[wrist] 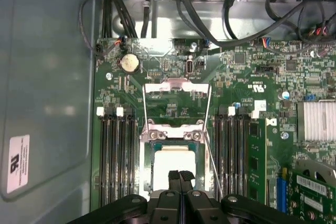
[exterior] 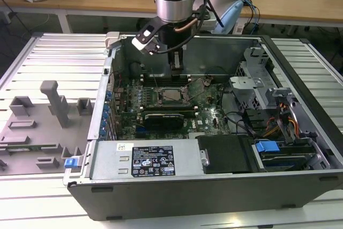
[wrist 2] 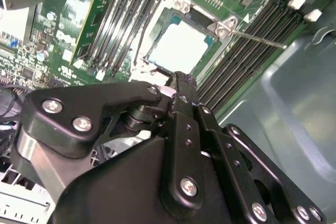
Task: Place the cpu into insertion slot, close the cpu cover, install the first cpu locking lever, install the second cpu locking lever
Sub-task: 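Close the cpu cover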
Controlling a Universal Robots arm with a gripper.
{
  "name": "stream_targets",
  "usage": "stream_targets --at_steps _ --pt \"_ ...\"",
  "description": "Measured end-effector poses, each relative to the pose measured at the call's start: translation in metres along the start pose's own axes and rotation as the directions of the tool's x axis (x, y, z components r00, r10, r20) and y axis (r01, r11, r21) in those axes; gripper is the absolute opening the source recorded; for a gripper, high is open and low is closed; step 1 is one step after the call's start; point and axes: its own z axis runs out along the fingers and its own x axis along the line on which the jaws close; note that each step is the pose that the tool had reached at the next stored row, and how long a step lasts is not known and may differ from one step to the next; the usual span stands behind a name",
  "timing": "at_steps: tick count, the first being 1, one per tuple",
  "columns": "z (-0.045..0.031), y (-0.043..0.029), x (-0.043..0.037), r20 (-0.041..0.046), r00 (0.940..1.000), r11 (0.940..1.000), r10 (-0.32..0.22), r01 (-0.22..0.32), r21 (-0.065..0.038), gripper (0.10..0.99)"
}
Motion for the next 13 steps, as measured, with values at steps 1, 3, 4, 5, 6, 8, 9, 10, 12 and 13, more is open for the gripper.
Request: stream_targets --at_steps 1,3,4,5,6,8,9,10,12,13 --pt "0.0004 0.0041 0.0000 -0.0001 1.0000 1.0000 0.000 0.000 0.000 0.106" --pt "0.0010 0.0112 -0.0001 0.0000 1.0000 1.0000 0.000 0.000 0.001 0.106" --pt "0.0013 0.0143 -0.0002 0.0000 1.0000 1.0000 0.000 0.000 0.001 0.106" --pt "0.0016 0.0171 -0.0002 0.0000 1.0000 1.0000 0.000 0.000 0.001 0.106" --pt "0.0018 0.0198 -0.0002 0.0000 1.0000 1.0000 0.000 0.000 0.001 0.106" --pt "0.0025 0.0265 -0.0003 0.0000 1.0000 1.0000 0.000 0.000 0.003 0.106" --pt "0.0029 0.0304 -0.0003 -0.0001 1.0000 1.0000 0.000 0.000 0.004 0.106" --pt "0.0032 0.0339 -0.0004 0.0000 1.0000 1.0000 0.000 0.000 0.005 0.106" --pt "0.0040 0.0404 -0.0005 -0.0002 1.0000 1.0000 0.000 0.000 0.007 0.106" --pt "0.0043 0.0438 -0.0005 -0.0001 1.0000 1.0000 0.000 0.000 0.008 0.106"
